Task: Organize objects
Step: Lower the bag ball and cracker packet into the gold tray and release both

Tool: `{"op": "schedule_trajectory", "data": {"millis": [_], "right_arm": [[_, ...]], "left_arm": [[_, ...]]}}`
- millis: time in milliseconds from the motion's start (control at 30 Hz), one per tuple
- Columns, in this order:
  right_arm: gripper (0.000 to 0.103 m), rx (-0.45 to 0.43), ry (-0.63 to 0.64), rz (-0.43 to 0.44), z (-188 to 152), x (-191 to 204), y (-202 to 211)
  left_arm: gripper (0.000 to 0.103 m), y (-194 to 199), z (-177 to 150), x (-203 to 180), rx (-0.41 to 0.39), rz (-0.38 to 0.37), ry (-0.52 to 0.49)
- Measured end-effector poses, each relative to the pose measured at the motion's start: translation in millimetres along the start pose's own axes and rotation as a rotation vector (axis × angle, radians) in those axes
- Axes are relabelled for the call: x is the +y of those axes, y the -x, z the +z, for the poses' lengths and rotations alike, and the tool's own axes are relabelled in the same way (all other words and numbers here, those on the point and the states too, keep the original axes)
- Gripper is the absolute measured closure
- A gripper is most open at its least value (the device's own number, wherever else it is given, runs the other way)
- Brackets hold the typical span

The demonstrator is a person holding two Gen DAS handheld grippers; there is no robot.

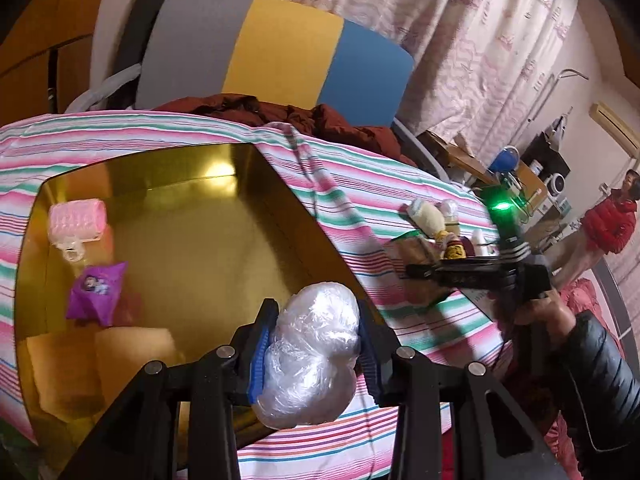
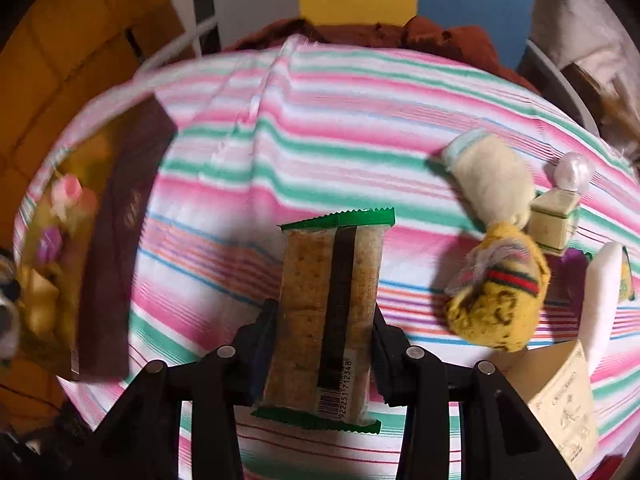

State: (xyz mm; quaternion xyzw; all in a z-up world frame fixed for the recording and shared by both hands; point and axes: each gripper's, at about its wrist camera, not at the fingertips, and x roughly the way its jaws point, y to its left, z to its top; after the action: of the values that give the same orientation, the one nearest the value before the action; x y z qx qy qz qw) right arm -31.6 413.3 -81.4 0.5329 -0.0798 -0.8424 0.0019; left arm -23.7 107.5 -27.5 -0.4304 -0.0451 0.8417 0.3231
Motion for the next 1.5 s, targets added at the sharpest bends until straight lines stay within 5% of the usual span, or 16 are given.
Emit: {"op": "schedule_trajectory", "data": {"millis": [233, 533, 667, 767, 1033, 1267, 1500], "right_arm": [[0.061, -0.078, -0.022, 0.120, 5, 23, 28], [0.061, -0.114, 0.072, 0.291, 12, 133, 40], [0.045, -0.082, 0.077, 0.375, 11, 169, 28], [0.038, -0.061, 0.085, 0.405, 6, 186, 21], [0.031, -0.060, 0.112, 0.350, -1, 201, 17], [0.011, -0.203, 0.144, 0.211, -2, 209, 48], [0.005, -0.260, 0.164, 0.109, -4, 208, 62]], "left_arm": [[0.065, 15, 25, 35, -0.059, 0.080, 0.045], [0.065, 12, 71, 89, -0.093, 0.224, 0.089], [0.041, 5, 81, 104, -0.078, 0.210, 0.131], [0.038, 11, 77, 112, -0.096, 0.227, 0.180], [0.038, 38, 39, 106, -0.119, 0.291, 0.193], [0.038, 51, 22, 86, -0.134, 0.347, 0.153], [0.037, 53, 16, 62, -0.141, 0.378, 0.070]]}}
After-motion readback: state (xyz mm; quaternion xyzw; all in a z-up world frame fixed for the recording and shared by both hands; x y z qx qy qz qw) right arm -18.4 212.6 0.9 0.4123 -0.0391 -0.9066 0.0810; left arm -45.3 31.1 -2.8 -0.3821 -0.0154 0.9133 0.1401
